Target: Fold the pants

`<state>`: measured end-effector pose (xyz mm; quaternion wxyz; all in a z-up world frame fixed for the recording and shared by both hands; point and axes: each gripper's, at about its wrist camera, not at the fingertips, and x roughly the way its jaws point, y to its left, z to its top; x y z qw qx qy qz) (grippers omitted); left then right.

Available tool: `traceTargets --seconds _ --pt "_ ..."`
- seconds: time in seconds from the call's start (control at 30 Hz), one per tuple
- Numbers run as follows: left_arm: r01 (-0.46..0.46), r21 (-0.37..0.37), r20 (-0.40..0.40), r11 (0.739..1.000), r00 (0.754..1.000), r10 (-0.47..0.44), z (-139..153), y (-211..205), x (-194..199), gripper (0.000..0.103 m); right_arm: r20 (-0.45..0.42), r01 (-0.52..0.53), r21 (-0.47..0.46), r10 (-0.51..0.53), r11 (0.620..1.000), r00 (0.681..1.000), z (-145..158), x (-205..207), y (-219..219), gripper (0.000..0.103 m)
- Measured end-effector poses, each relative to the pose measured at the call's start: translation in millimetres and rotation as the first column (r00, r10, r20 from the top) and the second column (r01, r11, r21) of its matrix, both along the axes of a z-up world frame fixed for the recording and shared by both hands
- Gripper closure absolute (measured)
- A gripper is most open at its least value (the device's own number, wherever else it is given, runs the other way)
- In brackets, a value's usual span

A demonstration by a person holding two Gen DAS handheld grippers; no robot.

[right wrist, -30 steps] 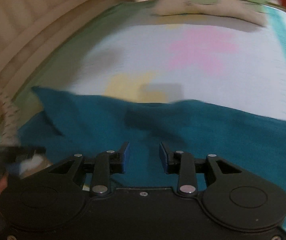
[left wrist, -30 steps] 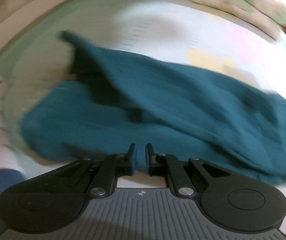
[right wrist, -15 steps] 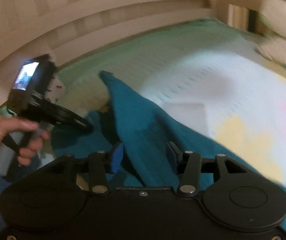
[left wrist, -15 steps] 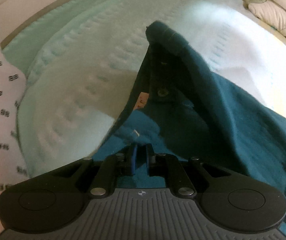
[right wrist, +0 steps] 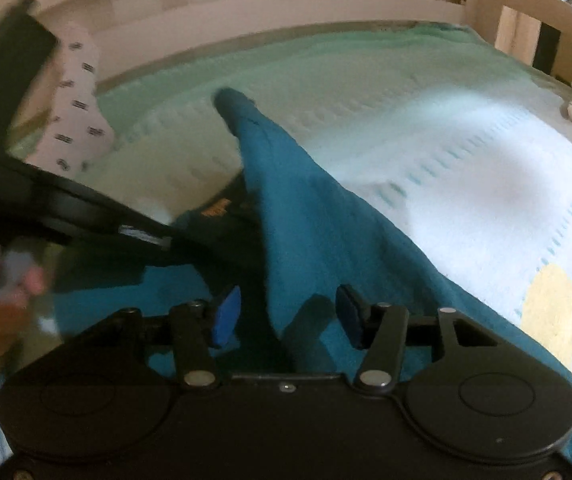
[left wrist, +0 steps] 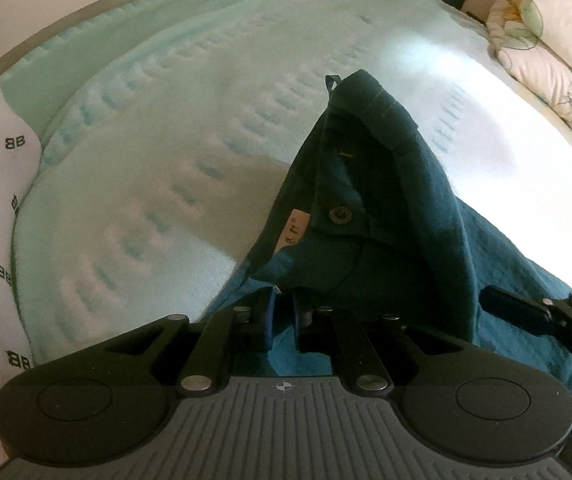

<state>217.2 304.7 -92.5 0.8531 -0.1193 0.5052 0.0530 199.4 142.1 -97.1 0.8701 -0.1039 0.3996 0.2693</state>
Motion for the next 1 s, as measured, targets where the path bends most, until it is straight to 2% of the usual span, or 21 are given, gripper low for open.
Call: traceTargets --seconds 0.03,0.07,0.1,0.17,0.23,0.3,0.37,0.43,0.53,0.6,0.67,0.8,0.93,1.0 --pt "0.000 0.003 0.001 1.000 1.000 0.000 0.6 -0.4 -0.8 0.093 -0.003 0.004 0.004 -0.004 1.000 1.000 -1.6 5.7 6.1 0.056" --pt "-0.001 0.004 0.002 1.000 1.000 0.001 1.0 -0.4 -0.9 0.093 -0.018 0.005 0.007 -0.005 1.000 1.000 -1.5 8.0 4.1 0.083" --pt "-0.003 0.003 0.002 1.000 1.000 0.003 0.3 -0.2 -0.2 0.093 -0.038 0.008 0.010 -0.007 1.000 0.999 -0.3 10.0 1.3 0.095" --pt "-0.011 -0.004 0.002 1.000 1.000 0.011 3.8 1.9 -2.1 0.093 -0.039 0.013 0.031 -0.012 0.999 0.999 11.2 6.6 -6.5 0.095" --pt "-0.040 0.022 -0.004 0.999 0.999 0.040 11.6 6.6 -6.5 0.093 -0.033 -0.006 0.057 0.008 0.998 0.999 23.7 3.8 -11.1 0.095" --pt "-0.090 0.081 0.030 0.993 0.996 0.088 29.0 16.0 -17.9 0.093 -0.024 -0.041 0.098 0.043 0.994 0.999 43.8 -14.1 -17.8 0.095" --pt "-0.148 0.100 0.082 0.984 0.987 0.140 49.7 30.8 -33.0 0.093 -0.027 -0.100 0.121 0.104 0.988 0.994 55.4 -34.2 -19.1 0.095" --pt "-0.207 0.087 0.116 0.974 0.974 0.196 65.1 44.7 -45.5 0.093 -0.046 -0.154 0.110 0.160 0.982 0.986 53.7 -55.6 -13.2 0.095" --pt "-0.248 0.110 0.142 0.962 0.962 0.232 82.1 52.5 -57.4 0.093 -0.115 -0.216 0.067 0.223 0.974 0.968 25.7 -77.9 6.3 0.095" --pt "-0.215 0.146 0.148 0.966 0.970 0.193 88.8 44.4 -60.0 0.093 -0.169 -0.243 0.024 0.244 0.970 0.955 -0.3 -87.4 21.2 0.095" --pt "-0.150 0.176 0.140 0.973 0.982 0.126 89.5 27.7 -60.5 0.093 -0.172 -0.258 -0.012 0.252 0.966 0.952 -15.4 -94.6 29.5 0.093" --pt "-0.006 0.173 0.115 0.985 0.993 -0.014 77.4 -11.7 -56.9 0.093 -0.162 -0.238 0.017 0.238 0.971 0.958 -12.7 -95.0 27.7 0.092" --pt "0.144 0.135 0.075 0.980 0.985 -0.155 57.9 -52.8 -45.7 0.093 -0.166 -0.236 0.040 0.239 0.971 0.957 -11.1 -93.1 22.5 0.091" --pt "0.205 0.108 0.016 0.973 0.978 -0.208 41.7 -64.2 -36.5 0.092 -0.164 -0.229 0.060 0.236 0.972 0.958 -6.3 -92.9 17.0 0.082"
